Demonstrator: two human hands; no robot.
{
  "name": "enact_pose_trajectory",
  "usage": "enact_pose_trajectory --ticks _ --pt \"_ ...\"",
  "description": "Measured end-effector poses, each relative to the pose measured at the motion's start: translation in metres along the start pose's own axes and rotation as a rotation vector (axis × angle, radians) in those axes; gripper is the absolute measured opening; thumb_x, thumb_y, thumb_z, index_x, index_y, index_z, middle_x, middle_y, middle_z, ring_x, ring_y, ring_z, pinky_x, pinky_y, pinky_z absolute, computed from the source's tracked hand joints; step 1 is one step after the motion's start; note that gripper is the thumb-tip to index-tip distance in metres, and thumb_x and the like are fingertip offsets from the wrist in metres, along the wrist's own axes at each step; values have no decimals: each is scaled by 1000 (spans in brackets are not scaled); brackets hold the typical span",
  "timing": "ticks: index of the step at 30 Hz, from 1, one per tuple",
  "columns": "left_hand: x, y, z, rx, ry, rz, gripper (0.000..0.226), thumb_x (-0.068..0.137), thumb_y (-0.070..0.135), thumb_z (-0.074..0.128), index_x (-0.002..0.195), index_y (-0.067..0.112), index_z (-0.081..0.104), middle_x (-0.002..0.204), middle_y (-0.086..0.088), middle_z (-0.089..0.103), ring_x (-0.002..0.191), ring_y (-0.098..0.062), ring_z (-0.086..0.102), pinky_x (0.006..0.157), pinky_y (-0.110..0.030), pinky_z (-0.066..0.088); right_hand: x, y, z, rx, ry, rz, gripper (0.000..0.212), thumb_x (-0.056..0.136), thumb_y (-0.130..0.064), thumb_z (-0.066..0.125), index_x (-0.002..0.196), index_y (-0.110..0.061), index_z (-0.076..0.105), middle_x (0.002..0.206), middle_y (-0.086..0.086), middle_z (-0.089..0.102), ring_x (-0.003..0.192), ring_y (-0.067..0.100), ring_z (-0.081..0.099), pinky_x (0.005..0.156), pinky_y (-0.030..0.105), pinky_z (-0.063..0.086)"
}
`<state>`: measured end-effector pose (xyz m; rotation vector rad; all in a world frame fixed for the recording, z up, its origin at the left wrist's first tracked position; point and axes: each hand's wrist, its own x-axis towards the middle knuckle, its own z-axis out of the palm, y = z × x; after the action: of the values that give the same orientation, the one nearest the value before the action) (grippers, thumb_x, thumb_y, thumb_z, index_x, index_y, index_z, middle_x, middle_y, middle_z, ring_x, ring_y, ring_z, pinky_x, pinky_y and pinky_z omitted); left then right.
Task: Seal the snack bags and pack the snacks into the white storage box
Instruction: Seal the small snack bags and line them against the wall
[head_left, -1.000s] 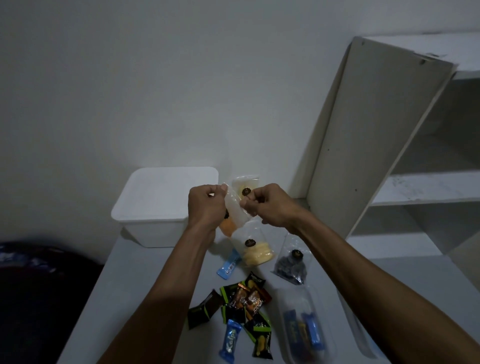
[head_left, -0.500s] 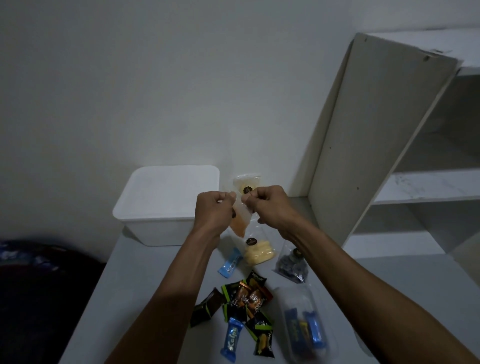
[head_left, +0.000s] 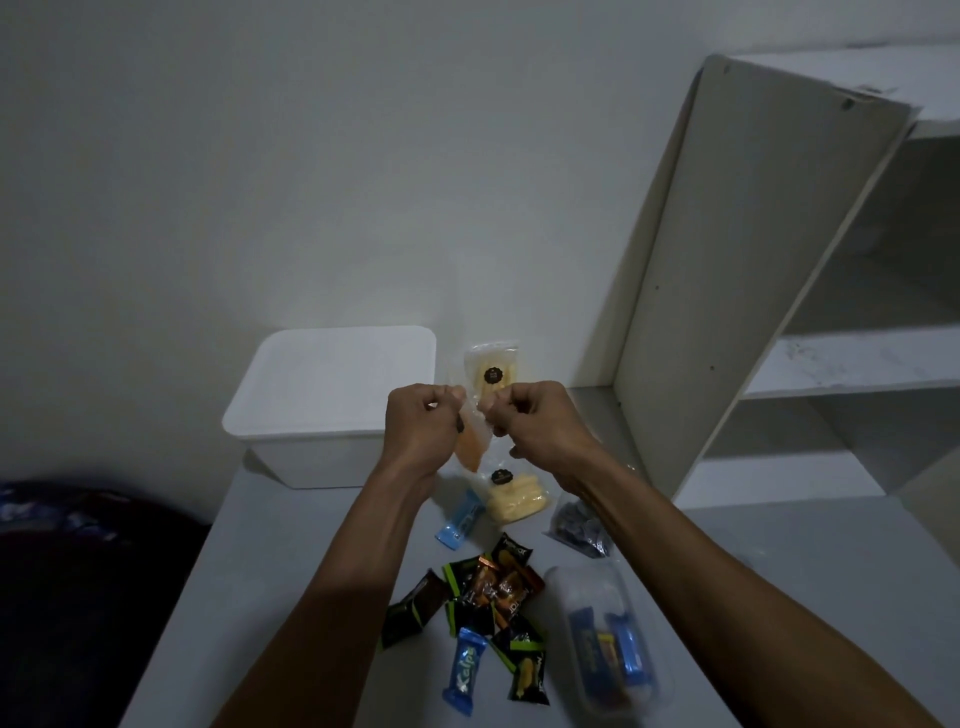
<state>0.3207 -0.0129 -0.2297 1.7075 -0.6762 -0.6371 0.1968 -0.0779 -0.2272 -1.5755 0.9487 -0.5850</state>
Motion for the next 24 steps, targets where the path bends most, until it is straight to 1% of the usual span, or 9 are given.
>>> enact_pose_trajectory --ticks 3,6,8,12,15,17,19,22,24 --pt "-1 -5 -1 1 -7 -2 33 94 16 61 74 -9 69 83 -8 69 76 -10 60 60 -18 40 -1 7 3 -71 37 -37 18 95 -24 63 78 -21 69 72 -5 64 66 7 57 61 25 47" --pt "-3 -8 0 -16 -29 -15 30 94 18 62 76 -6 69 83 -11 69 72 -5 58 56 -10 42 -3 11 5 -183 98 -114 17 96 -23 60 80 -21 66 73 -8 65 65 4 58 61 18 46" --pt "-5 -9 0 -51 -2 -21 21 94 19 61 88 1 69 84 -9 67 66 -2 56 50 -3 40 -5 11 3 -280 101 -158 17 96 -18 58 81 -17 65 71 -10 63 62 1 55 59 15 42" --pt "1 -17 -8 -24 32 42 25 97 29 57 121 22 59 119 1 54 83 -5 55 60 -13 41 -10 4 -16 -411 10 -199 15 95 -15 58 84 -10 65 73 -10 62 65 3 55 61 21 44" --pt "5 -23 -13 24 -91 115 18 95 34 59 111 28 68 123 5 57 101 -15 57 74 -21 44 -14 -4 -34 -493 -78 -212 13 96 -17 60 89 -9 68 79 -12 64 71 0 57 66 22 47" --pt "4 -23 -12 -21 -102 115 16 92 34 64 101 23 72 117 4 62 102 -15 59 73 -21 44 -14 -7 -45 -485 -104 -209 13 96 -18 60 89 -11 68 81 -10 66 77 7 61 74 31 54" --pt "4 -24 -7 -72 -91 94 15 90 33 67 97 22 73 113 0 66 98 -15 60 71 -21 44 -15 -6 -53 -432 -88 -211 15 96 -23 60 90 -13 68 81 -9 66 79 11 62 75 36 55" --pt "5 -25 2 -164 -88 25 10 88 33 69 91 26 75 106 -4 71 101 -23 64 80 -37 55 -20 4 -62 -240 -42 -166 15 92 -30 66 97 -16 69 85 -7 69 78 6 61 65 21 52" --pt "4 -26 9 -200 -90 -7 11 88 33 70 92 25 75 102 -5 72 101 -25 65 84 -38 56 -20 18 -64 -213 18 -167 16 87 -29 73 98 -17 71 89 -5 70 78 7 62 64 20 51"
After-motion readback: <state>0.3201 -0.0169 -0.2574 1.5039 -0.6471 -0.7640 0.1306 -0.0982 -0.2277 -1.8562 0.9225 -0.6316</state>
